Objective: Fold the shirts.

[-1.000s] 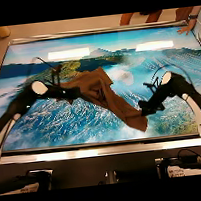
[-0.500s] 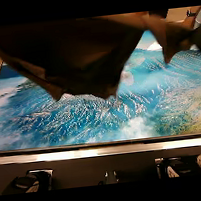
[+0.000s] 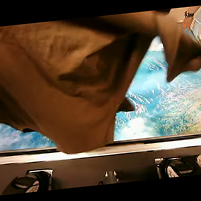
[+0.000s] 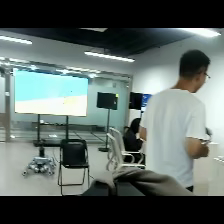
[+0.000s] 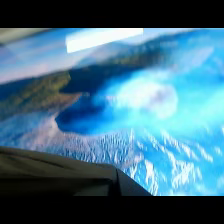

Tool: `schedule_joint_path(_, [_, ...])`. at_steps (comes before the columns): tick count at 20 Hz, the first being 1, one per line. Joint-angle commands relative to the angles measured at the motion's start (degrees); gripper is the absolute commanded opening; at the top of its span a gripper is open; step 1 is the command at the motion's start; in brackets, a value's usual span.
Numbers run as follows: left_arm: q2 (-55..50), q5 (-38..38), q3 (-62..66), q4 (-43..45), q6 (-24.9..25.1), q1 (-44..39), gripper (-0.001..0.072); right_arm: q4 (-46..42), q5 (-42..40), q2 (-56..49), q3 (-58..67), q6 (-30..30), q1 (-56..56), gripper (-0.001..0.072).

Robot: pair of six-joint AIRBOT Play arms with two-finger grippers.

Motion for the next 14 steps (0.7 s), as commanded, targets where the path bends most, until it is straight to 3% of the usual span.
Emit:
schedule_joint_path(1, [-8.7,5.4,0.2,1.5,-0.5,2.0,0.0023,1.2,9.9,-3.2,-12.7,-0.7,0.0,0.0020])
schedule_joint_path(6, [-34.3,-11.1,0.2,-4.3,-0.5,-1.4,0.0026,7.1,-16.8,-8.3,-44.3,-1.7,0.0,0.0020])
schedule_joint_path(9, [-47.9,-22.4,0.2,-12.9,-0.6,-5.8,0.0027,13.0,-19.3,-12.7,-51.7,-2.4,0.0,0.0020])
schedule_joint_path(10, [-50.9,-27.0,0.2,-15.0,-3.3,-7.0,0.0035,13.3,-19.3,-13.3,-52.4,-3.7,0.0,0.0020])
schedule_joint_path(11, [-53.4,-31.0,0.2,-16.3,-6.6,-8.1,0.0187,12.9,-19.3,-13.4,-52.6,-4.4,0.0,0.0020])
schedule_joint_path(12, [-54.7,-35.1,0.2,-16.5,-7.0,-8.8,0.0487,12.6,-19.3,-13.4,-52.5,-5.1,0.0,0.0020])
schedule_joint_path(13, [-54.9,-39.2,0.2,-16.0,-6.0,-8.9,0.0656,12.5,-19.2,-13.4,-52.5,-5.7,0.0,0.0020])
schedule_joint_path(14, [-54.0,-44.3,0.2,-15.0,-3.1,-8.3,0.0666,12.5,-18.8,-13.4,-52.5,-6.2,0.0,0.0020])
